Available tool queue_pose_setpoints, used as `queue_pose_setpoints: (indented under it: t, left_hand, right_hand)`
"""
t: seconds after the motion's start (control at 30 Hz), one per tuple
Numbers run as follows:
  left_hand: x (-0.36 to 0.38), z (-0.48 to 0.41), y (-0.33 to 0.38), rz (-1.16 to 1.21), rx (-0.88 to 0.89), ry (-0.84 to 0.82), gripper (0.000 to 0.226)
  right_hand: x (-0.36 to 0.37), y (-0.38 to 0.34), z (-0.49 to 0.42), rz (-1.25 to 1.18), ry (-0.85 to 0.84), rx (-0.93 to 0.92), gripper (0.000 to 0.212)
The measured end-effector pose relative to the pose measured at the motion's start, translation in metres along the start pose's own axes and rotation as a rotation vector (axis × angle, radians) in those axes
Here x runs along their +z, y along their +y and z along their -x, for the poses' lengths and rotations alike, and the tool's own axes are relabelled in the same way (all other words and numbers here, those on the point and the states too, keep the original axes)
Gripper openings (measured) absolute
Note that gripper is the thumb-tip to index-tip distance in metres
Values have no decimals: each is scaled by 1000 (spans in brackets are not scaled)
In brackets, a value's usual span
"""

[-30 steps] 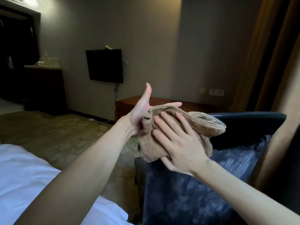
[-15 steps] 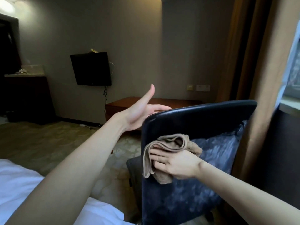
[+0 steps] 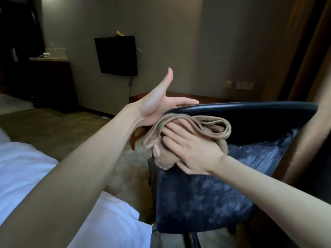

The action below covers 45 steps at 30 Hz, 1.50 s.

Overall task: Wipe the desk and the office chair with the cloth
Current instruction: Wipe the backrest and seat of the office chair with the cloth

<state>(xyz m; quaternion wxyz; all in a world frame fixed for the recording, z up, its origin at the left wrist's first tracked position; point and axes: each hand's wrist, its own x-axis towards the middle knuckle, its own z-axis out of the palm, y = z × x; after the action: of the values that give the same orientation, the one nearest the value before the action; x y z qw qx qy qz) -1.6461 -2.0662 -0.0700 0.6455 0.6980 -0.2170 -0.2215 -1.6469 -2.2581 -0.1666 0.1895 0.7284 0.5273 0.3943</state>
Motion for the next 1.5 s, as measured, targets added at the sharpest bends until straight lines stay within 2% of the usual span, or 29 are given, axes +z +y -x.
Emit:
queue_pose_setpoints:
  t: [0.1, 0.17, 0.27, 0.33, 0.5, 0.67, 0.77, 0.83, 0.9, 0.97, 1.03, 1.13, 1.23, 1.33, 1.5]
  left_hand:
    - [-3, 1, -3, -29, 23, 15, 119]
    - [1, 0, -6, -84, 63, 108, 116]
    - [11, -5, -10, -163, 114, 279, 109]
    - [14, -6, -10, -185, 116, 327, 108]
    - [15, 5, -5, -56, 75, 242, 110]
    - [6, 6, -10, -148, 86, 270, 112]
    - [-3, 7, -16, -85, 110, 262, 112]
    - [-6, 8, -23, -56, 161, 294, 109]
    - [-9, 8, -29, -105, 224, 409, 98]
    - [-7, 6, -40, -247, 323, 615, 75]
    - [-3, 0, -49, -367, 461, 831, 50]
    - [-1, -11, -59, -454, 624, 1061, 39]
    - [-2, -17, -61, -421, 648, 1167, 41]
    - [-3, -16, -74, -322, 616, 1297, 55]
    - [-15, -20, -147, 19, 437, 1144, 76]
  right_hand:
    - [13, -17, -2, 1, -184, -149, 61]
    - [11, -18, -6, 36, -204, -184, 59]
    - [-9, -1, -8, 54, -81, -177, 40]
    - [-19, 16, -2, 46, 21, -154, 34]
    - [-20, 34, 5, 50, 210, 42, 46]
    - [13, 14, -3, -59, 268, 159, 70]
    - [37, -2, -11, -137, 335, 185, 65]
    - [56, -20, -10, -207, 316, 162, 62]
    - [79, -46, -3, -299, 227, 107, 64]
    - [106, -77, 9, -357, 76, 9, 68]
    - [130, -98, 22, -284, -75, -79, 67]
    - [150, -103, 27, -218, -149, -127, 66]
    - [160, -103, 23, -258, -59, -134, 60]
    - [167, -100, 22, -246, 9, -164, 56]
    - [164, -104, 11, -175, -10, -116, 52]
